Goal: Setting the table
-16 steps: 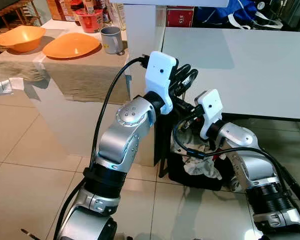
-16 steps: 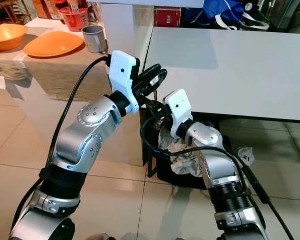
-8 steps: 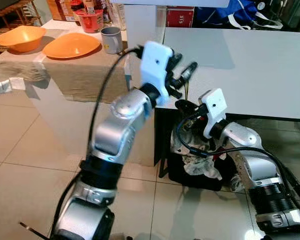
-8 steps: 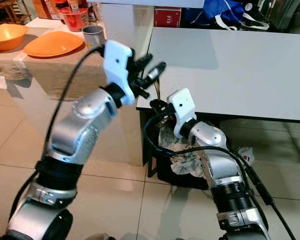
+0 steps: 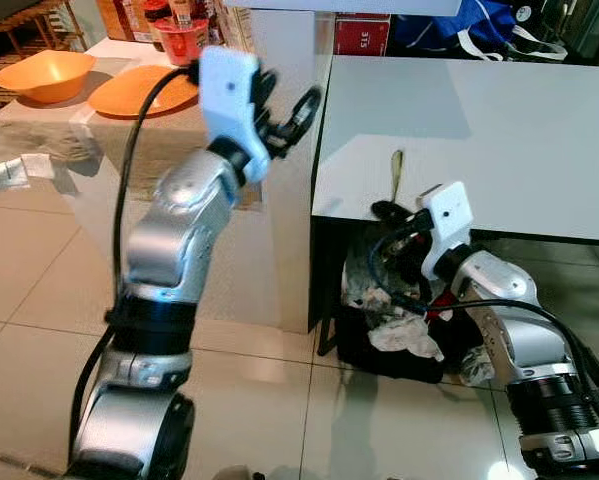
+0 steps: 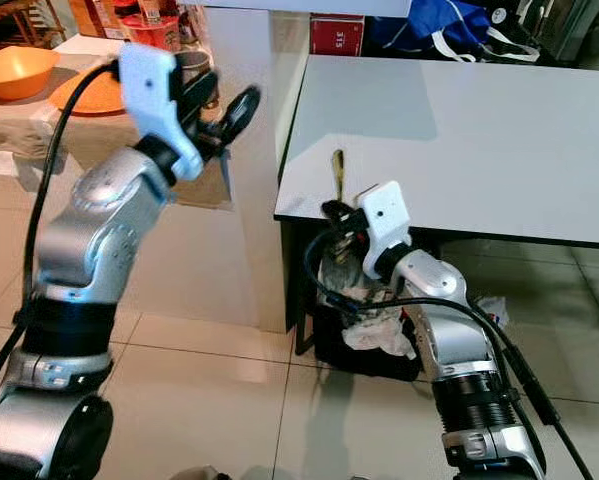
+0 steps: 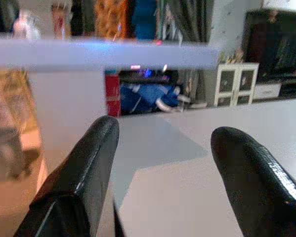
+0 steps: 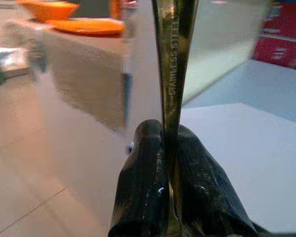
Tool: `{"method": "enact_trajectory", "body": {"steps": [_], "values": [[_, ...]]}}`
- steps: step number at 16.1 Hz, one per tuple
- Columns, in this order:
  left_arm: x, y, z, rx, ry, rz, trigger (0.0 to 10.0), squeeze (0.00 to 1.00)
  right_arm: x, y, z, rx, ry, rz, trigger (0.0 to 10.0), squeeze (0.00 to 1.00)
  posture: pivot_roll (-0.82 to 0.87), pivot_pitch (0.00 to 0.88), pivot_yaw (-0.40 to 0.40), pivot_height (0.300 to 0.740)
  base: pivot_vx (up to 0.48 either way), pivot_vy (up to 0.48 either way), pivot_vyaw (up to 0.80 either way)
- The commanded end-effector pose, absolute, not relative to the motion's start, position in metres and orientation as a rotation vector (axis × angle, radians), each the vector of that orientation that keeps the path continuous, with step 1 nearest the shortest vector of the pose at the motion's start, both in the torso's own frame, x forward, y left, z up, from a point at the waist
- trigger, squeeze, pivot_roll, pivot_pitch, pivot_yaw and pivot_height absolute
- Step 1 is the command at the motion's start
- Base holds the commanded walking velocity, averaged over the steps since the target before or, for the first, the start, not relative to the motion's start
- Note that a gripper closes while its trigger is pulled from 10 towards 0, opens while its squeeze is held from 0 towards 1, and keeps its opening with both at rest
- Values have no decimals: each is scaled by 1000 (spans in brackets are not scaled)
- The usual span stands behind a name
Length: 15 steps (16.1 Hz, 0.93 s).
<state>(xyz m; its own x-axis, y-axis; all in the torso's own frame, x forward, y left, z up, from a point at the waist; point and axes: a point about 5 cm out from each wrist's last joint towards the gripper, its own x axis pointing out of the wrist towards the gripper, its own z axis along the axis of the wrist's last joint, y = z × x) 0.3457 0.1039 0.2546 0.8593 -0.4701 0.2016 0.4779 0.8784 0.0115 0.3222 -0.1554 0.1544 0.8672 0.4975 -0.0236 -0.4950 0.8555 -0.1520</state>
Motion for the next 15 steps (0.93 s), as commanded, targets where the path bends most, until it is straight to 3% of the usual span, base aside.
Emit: {"method": "enact_trajectory", "body": {"steps": [1,2,6,9,12,14,15], "values": [[343,108,246,-27,-168,-490,10000,467,327,-167,161,-158,-53,428,0,0,1,10,27,740,0,0,0],[341,109,240,-23,-149,-490,10000,0,330,-174,163,-162,-65,370,0,0,3,11,26,740,0,0,0],[330,108,204,-13,-72,-451,10000,0,335,-213,177,-159,-140,41,0,0,1,11,22,740,0,0,0],[321,127,163,17,28,-323,10000,0,319,-228,177,-178,-178,-129,0,0,-5,16,19,740,0,0,0],[298,154,132,38,121,-258,10000,0,274,-232,154,-214,-142,-221,0,0,-6,29,20,740,0,0,0],[294,160,129,46,120,-239,10000,0,261,-232,150,-231,-140,-243,0,0,-12,25,20,740,0,0,0],[287,164,130,5,89,-219,10000,0,236,-228,149,-270,-172,-266,0,0,-13,20,13,740,0,0,0]]}}
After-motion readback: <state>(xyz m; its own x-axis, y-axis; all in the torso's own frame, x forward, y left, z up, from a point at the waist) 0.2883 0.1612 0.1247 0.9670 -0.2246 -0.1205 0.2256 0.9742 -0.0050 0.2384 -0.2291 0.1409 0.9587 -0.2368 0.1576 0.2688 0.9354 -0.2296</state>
